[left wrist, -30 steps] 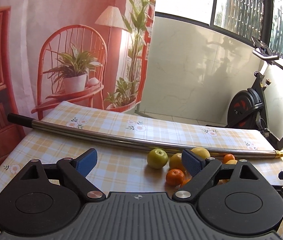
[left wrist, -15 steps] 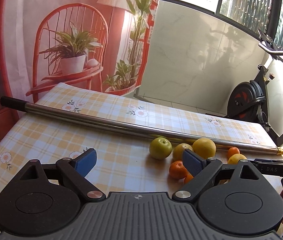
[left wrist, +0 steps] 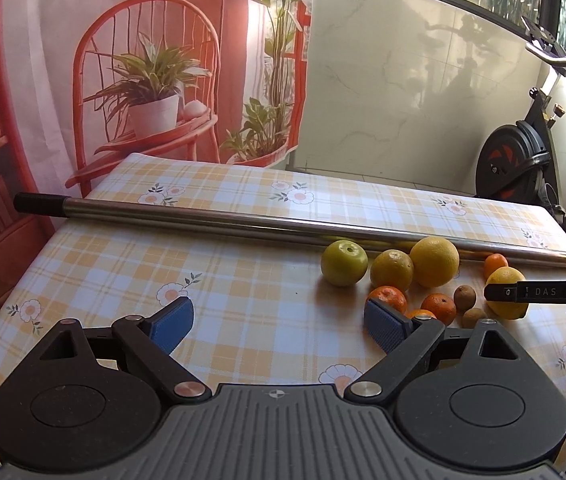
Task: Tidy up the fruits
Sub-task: 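Grasp the large yellow lemon with the right tool, then grasp the green-yellow round fruit with the left tool while the right tool holds the lemon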
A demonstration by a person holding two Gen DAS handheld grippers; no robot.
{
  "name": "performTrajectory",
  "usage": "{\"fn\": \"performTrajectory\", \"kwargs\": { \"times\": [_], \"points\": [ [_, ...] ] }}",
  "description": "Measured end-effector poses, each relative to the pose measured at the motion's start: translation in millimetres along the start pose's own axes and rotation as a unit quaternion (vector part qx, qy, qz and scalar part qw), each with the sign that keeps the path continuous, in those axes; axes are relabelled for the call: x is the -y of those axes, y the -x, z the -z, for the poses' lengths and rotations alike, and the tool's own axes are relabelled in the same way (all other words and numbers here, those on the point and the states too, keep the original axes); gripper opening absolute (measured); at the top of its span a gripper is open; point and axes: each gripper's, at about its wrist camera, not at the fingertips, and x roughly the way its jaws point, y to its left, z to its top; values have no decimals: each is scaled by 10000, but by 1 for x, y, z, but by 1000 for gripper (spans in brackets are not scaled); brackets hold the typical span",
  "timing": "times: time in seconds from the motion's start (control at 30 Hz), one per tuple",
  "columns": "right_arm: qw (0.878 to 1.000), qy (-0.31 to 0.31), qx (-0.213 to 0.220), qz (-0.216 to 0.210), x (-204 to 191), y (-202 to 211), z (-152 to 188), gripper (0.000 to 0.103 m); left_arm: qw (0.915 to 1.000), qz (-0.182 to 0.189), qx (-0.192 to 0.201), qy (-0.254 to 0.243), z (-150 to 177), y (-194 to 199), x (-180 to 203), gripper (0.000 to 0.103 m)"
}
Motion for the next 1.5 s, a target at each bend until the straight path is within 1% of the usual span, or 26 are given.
{"fn": "performTrajectory", "kwargs": {
  "times": [0.07, 0.1, 0.27, 0.33, 0.4, 0.5, 0.67, 0.7, 0.77, 0.83, 0.87, 0.9, 0.97, 1.0, 1.07, 1.17, 1.27, 1.43, 1.5],
  "points": [
    [9998, -131, -52, -135, 3, -1, 1, 58, 10000, -33, -2, 70, 1, 0, -2, 94],
    [9996, -199, -63, -211, 3, -1, 1, 52, 10000, -69, 21, 61, 2, 1, -2, 94],
    [9992, -360, -32, -182, 3, 5, 6, 52, 9998, -150, 126, -93, 1, 5, 2, 94],
    [9991, -388, 65, -131, 2, 12, 9, 51, 9998, -139, 118, -112, 1, 4, 4, 93],
    [9985, -464, 202, -207, 2, 23, 13, 51, 9999, -87, 44, -128, -1, 1, 6, 93],
    [9980, -496, 297, -273, 0, 37, 18, 51, 9999, -13, -22, -163, -4, -5, 10, 93],
    [9981, -518, 243, -222, -2, 51, 28, 51, 9996, 200, -77, -156, -14, -19, 21, 92],
    [9980, -558, 227, -211, -1, 53, 30, 51, 9995, 262, -115, -113, -17, -23, 22, 90],
    [9974, -662, 223, -194, 1, 57, 33, 51, 9988, 427, -243, 53, -24, -34, 21, 86],
    [9968, -725, 272, -179, 2, 62, 36, 52, 9968, 591, -415, 346, -32, -47, 18, 83],
    [9968, -726, 308, -159, 2, 65, 39, 52, 9947, 664, -512, 597, -38, -56, 14, 82],
    [9968, -715, 332, -137, 1, 67, 40, 52, 9923, 716, -577, 828, -41, -65, 10, 78],
    [9968, -701, 367, -112, 1, 72, 43, 52, 9859, 789, -714, 1295, -46, -81, 3, 74],
    [9968, -699, 380, -108, 1, 73, 44, 52, 9804, 848, -812, 1581, -49, -92, 0, 73],
    [9969, -672, 393, -88, 1, 76, 46, 52, 9719, 979, -959, 1915, -51, -108, -4, 70],
    [9975, -603, 351, -69, 0, 76, 46, 52, 9660, 1020, -1132, 2091, -50, -127, -2, 68],
    [9979, -554, 325, -49, 0, 76, 46, 52, 9632, 1038, -1232, 2153, -50, -140, 1, 67],
    [9978, -591, 310, -57, 2, 74, 47, 52, 9632, 1024, -1294, 2120, -49, -159, 7, 66],
    [9978, -597, 288, -63, 4, 73, 48, 52, 9638, 915, -1290, 2149, -47, -166, 8, 66]
  ]
}}
